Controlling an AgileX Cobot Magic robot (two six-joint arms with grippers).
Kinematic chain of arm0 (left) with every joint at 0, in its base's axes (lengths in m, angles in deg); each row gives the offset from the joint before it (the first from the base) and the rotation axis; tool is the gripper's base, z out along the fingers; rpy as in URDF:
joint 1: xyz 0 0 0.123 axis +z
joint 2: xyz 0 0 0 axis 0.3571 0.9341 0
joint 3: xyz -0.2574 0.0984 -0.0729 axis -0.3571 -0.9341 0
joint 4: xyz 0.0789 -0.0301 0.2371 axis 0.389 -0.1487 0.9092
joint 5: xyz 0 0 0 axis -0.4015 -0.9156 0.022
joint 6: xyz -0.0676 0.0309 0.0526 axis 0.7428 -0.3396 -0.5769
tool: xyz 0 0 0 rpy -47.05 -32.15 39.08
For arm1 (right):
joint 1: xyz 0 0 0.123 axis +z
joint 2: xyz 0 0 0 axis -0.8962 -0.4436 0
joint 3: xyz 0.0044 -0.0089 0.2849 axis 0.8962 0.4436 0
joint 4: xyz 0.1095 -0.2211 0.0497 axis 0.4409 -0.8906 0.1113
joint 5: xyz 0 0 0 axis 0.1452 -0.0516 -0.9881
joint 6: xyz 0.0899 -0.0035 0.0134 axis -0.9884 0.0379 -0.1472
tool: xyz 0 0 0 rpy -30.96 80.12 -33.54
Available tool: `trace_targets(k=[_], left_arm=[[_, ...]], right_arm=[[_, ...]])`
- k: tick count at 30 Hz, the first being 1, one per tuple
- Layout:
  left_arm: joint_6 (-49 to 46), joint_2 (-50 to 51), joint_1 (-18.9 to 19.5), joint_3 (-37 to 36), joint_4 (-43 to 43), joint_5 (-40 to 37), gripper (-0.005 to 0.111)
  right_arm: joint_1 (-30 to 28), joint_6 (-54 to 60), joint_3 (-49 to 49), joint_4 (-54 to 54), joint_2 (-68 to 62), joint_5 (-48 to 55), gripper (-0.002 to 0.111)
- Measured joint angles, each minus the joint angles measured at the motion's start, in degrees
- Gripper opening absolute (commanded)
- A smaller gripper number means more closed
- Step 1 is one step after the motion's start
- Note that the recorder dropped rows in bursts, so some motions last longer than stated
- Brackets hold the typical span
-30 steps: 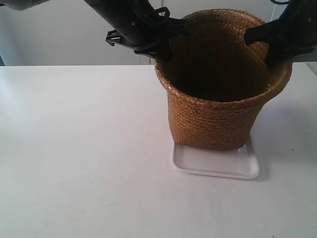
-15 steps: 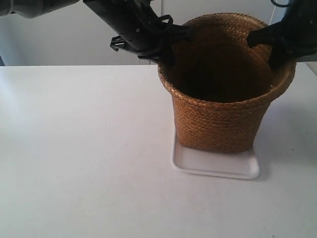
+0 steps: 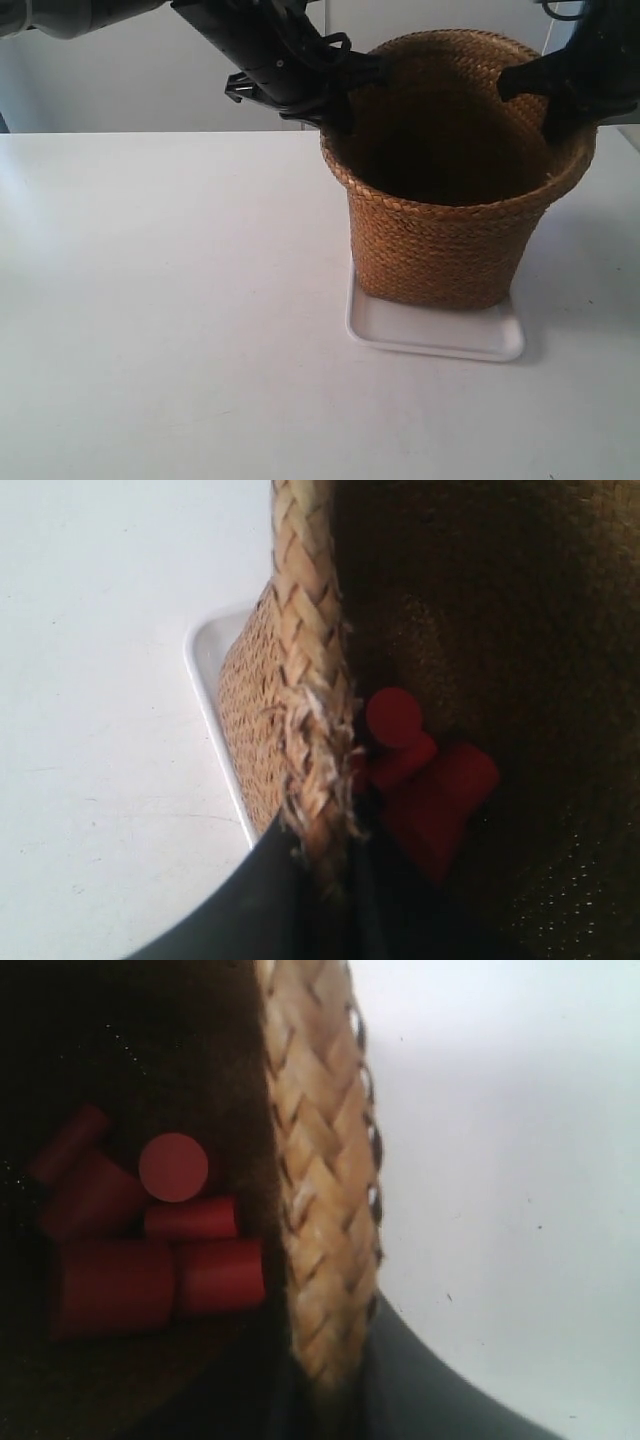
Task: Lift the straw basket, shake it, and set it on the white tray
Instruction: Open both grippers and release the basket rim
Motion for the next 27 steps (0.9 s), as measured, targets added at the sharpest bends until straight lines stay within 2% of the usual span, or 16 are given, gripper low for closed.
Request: trace_targets(k=[6, 10, 17, 21, 24, 27], left_arm=[[-1.49, 0.0, 0.0, 0.0, 0.12, 0.14, 0.039], [-2.15, 0.0, 0.0, 0.0, 0.24, 0.56, 0.048], [-4.3, 0.0, 0.0, 0.0, 0.13, 1.3, 0.06], [-4.67, 0.0, -0.03, 0.0, 0.13, 2.79, 0.067], [-4.67, 0.0, -0.03, 0.0, 0.13, 3.83, 0.074], [-4.67, 0.0, -0.03, 0.0, 0.13, 4.15, 0.078]], right_arm=[[0.0, 0.36, 0.0, -0.31, -0.23, -0.21, 0.03], [0.0, 0.46, 0.0, -0.31, -0.46, -0.69, 0.038], [0.0, 0.46, 0.0, 0.0, -0.46, -1.57, 0.061], [0.0, 0.46, 0.0, 0.0, -0.46, -2.84, 0.066], [0.0, 0.7, 0.0, 0.0, -0.46, -4.23, 0.075], [0.0, 0.85, 0.0, 0.0, -0.46, -5.14, 0.077]])
